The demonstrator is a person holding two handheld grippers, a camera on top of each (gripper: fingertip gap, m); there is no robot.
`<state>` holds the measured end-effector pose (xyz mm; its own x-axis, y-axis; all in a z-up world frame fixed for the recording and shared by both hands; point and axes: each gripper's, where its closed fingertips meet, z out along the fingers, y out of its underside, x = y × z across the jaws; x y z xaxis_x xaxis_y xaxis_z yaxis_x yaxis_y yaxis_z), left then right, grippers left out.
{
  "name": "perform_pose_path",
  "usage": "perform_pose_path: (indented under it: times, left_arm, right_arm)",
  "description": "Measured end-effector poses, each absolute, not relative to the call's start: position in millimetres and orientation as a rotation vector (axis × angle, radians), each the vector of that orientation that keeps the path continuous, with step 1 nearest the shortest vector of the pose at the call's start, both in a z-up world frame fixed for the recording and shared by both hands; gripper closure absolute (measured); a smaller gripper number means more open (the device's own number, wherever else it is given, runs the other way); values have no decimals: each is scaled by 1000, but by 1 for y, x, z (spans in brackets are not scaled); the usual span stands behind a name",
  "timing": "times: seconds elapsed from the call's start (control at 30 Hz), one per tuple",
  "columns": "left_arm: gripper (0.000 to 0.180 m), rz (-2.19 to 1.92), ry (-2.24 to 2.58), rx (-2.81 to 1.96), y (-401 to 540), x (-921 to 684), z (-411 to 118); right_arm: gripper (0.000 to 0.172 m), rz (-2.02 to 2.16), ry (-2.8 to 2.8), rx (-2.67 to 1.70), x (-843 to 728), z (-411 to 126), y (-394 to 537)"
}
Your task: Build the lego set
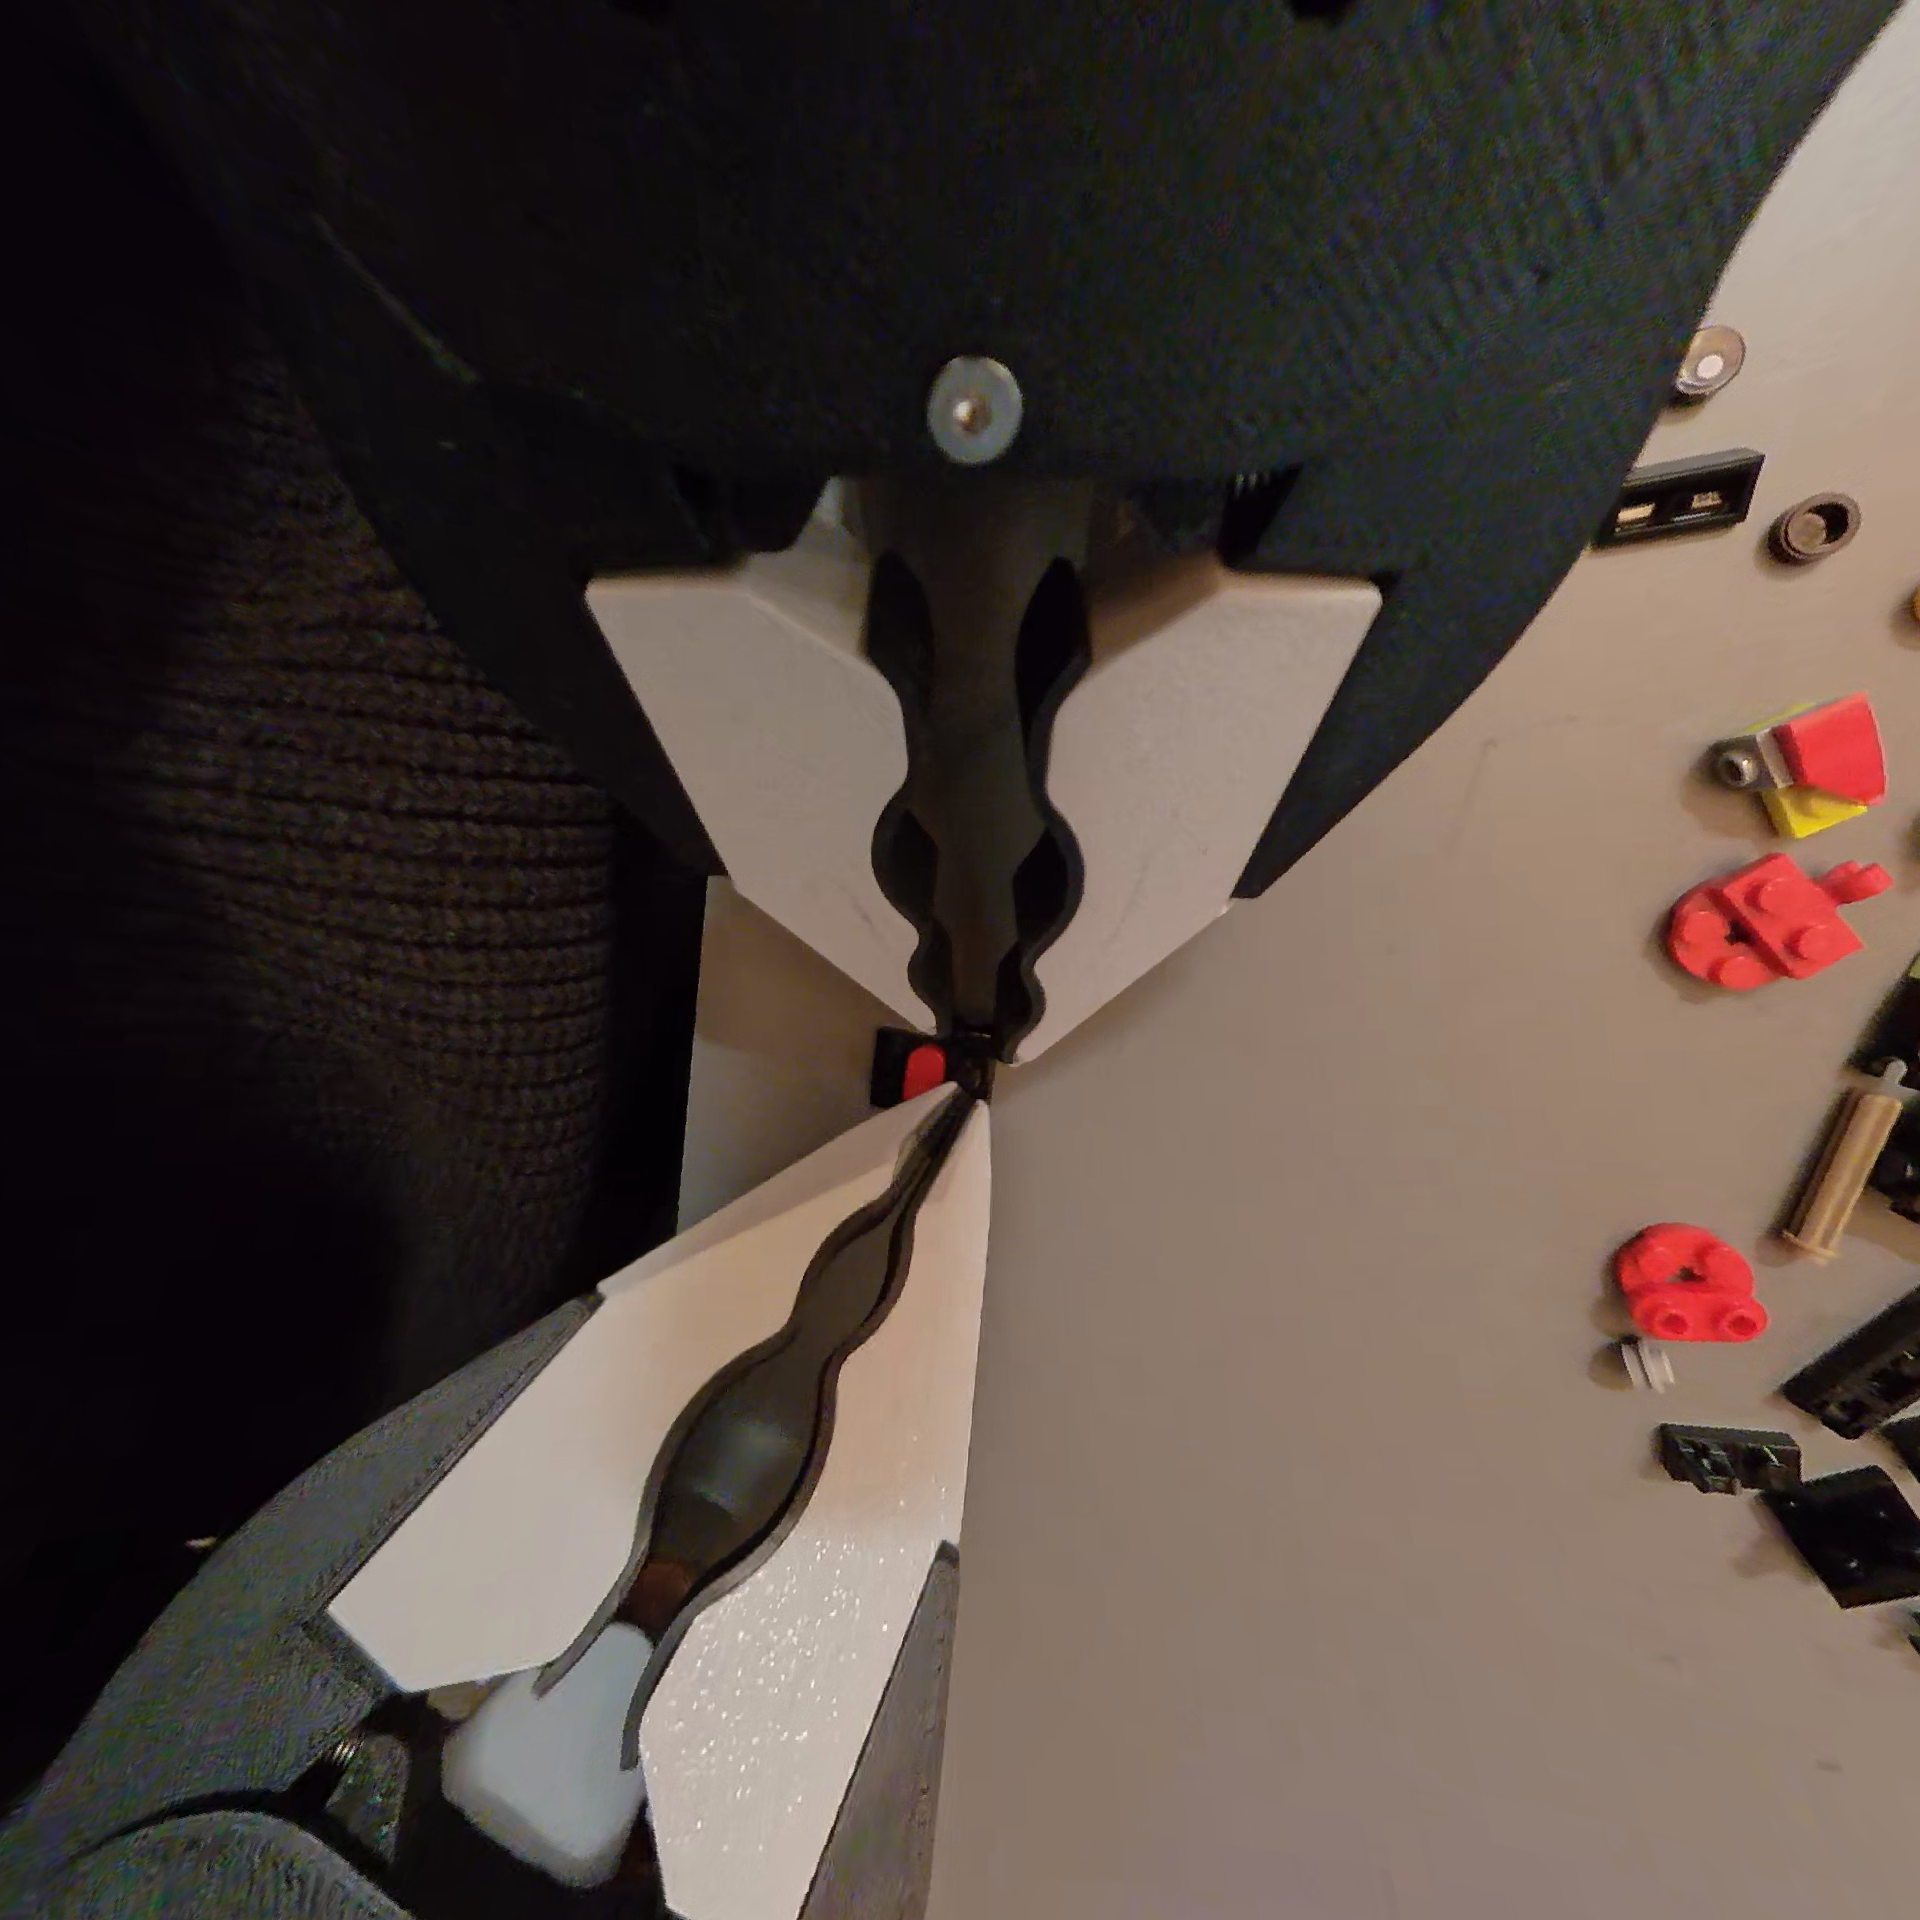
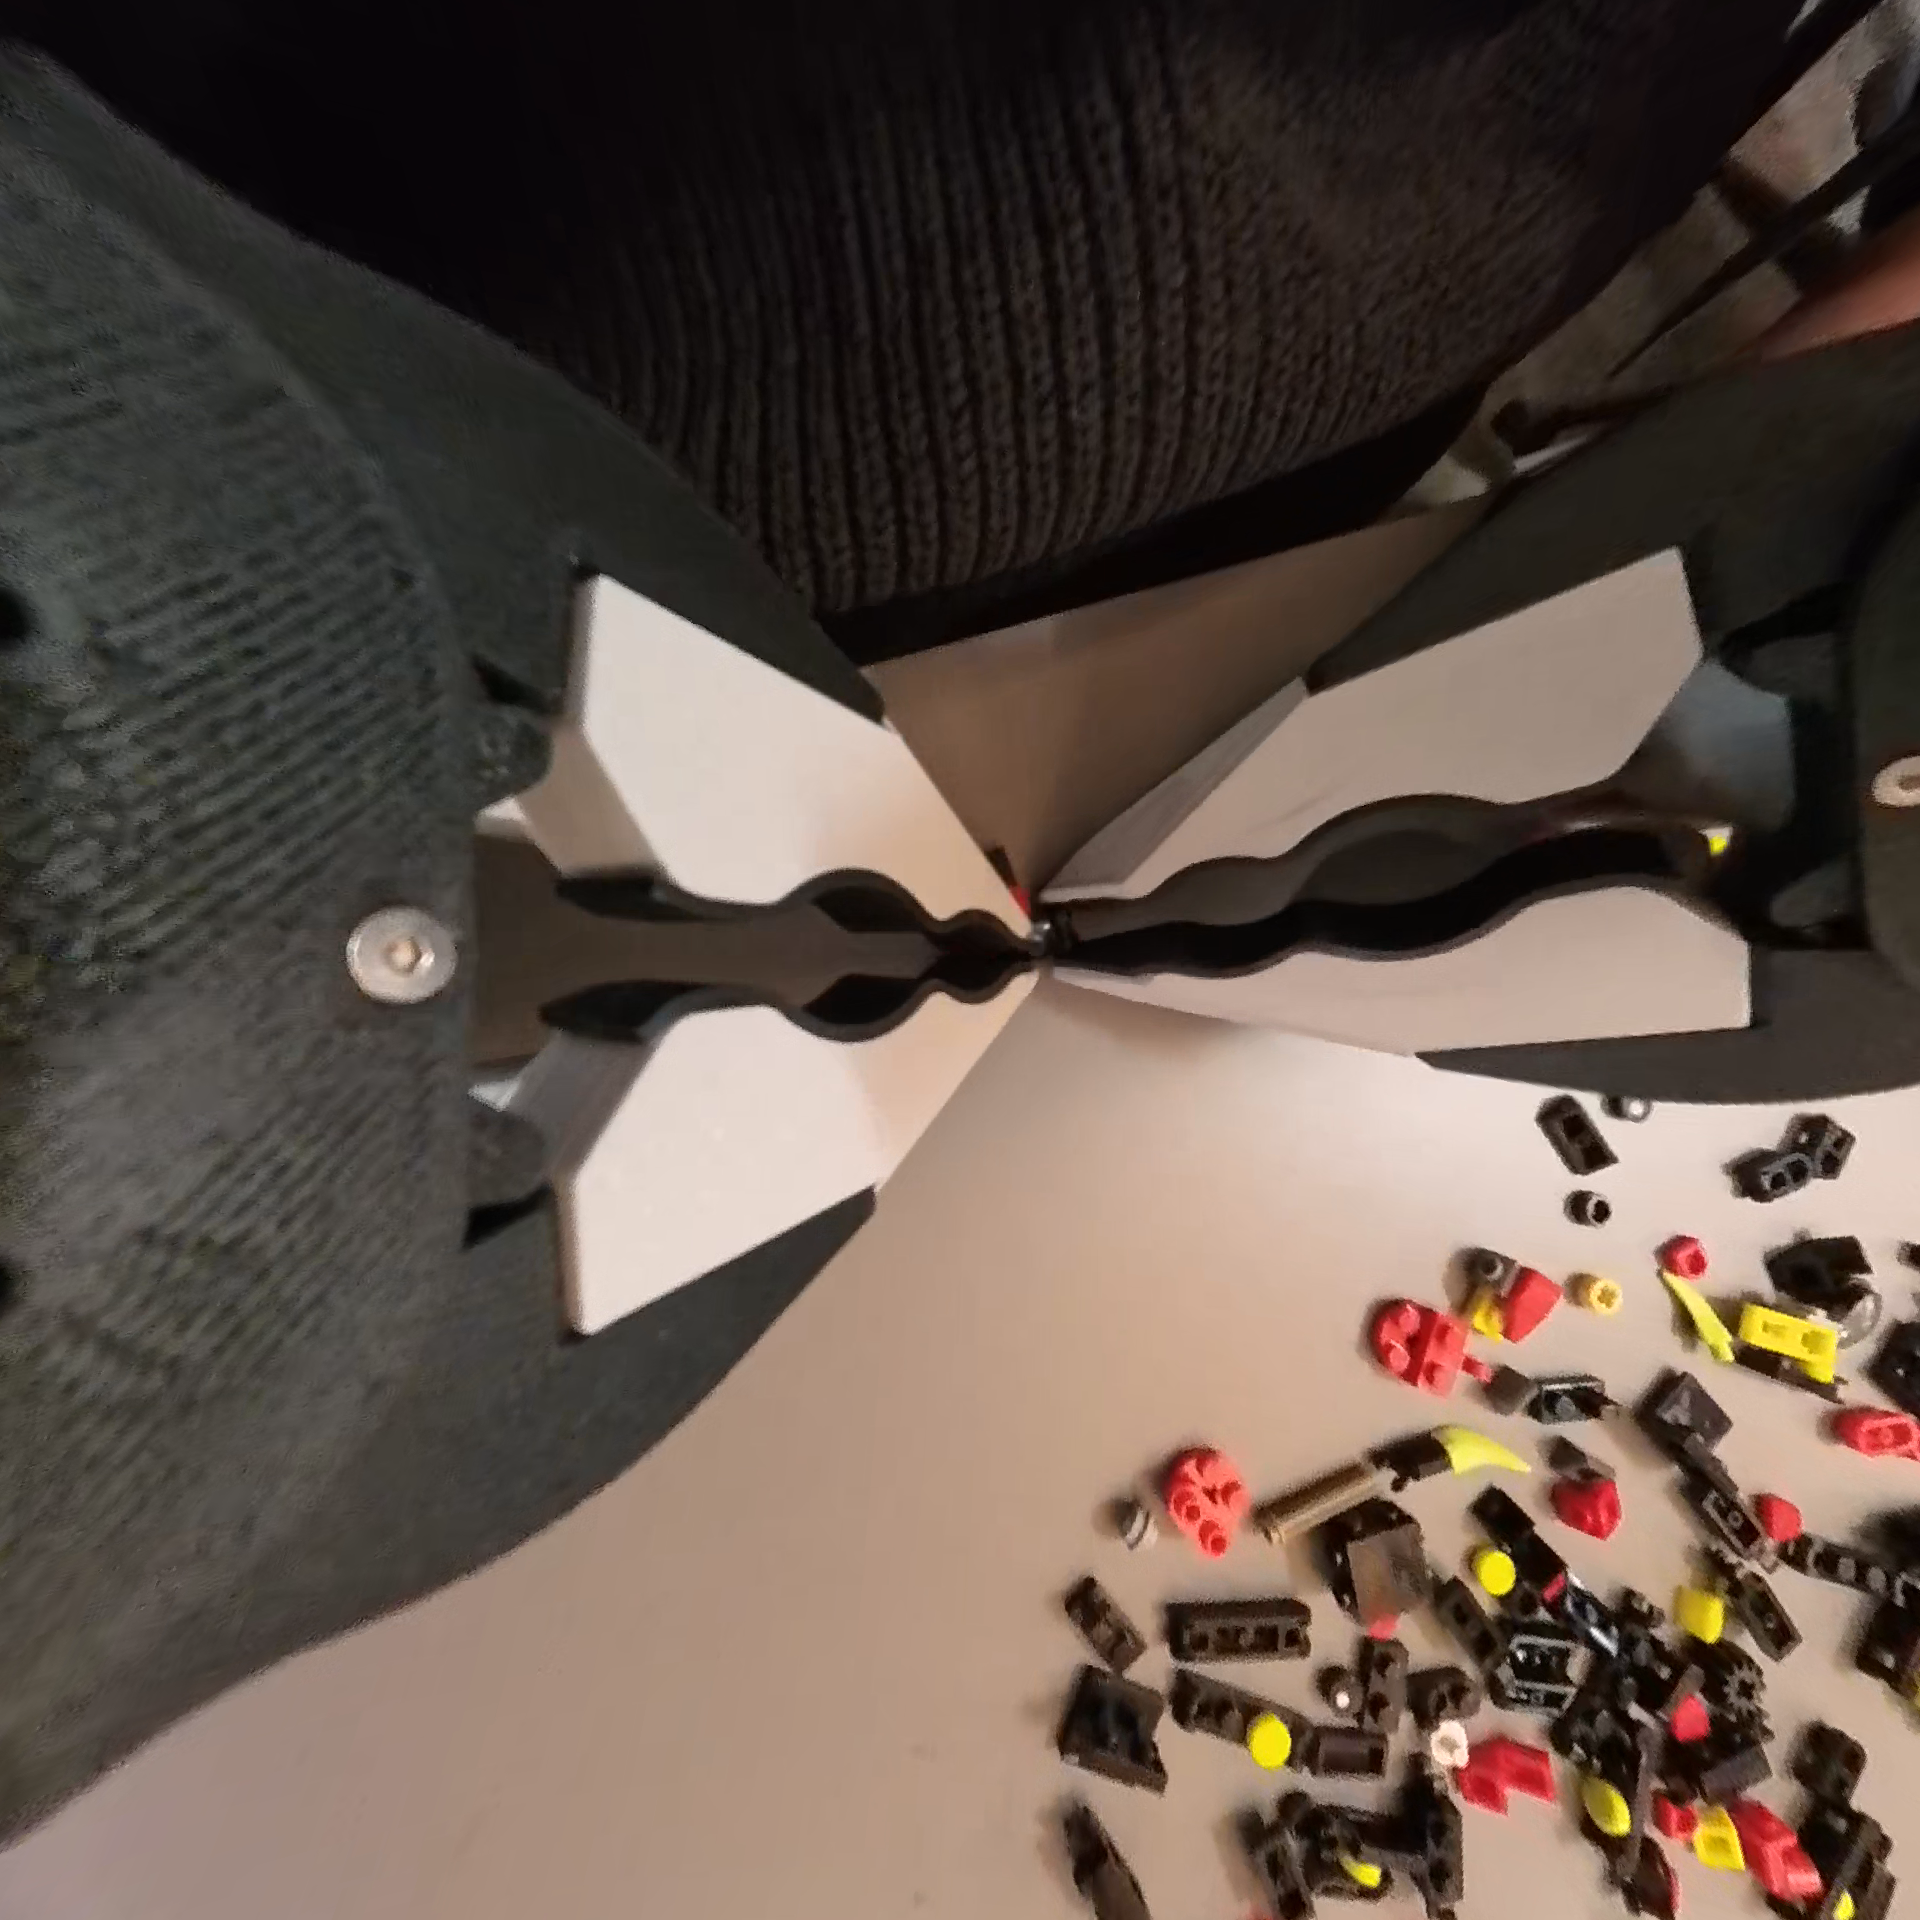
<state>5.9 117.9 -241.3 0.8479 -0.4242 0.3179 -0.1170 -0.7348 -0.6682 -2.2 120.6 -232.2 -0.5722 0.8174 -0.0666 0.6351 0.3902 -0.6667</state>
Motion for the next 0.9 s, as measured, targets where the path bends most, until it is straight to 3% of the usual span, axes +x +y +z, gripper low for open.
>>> perform_pose_path:
  times: [0.77,0.9]
  left_arm:
    - [176,-642,348,-2366,119,9,-241]
    - [176,-642,344,-2366,118,10,-241]
  right_arm:
    - [172,933,-2386,-1199,-1,-238,114]
    - [172,993,-2244,-1146,-11,-208,125]
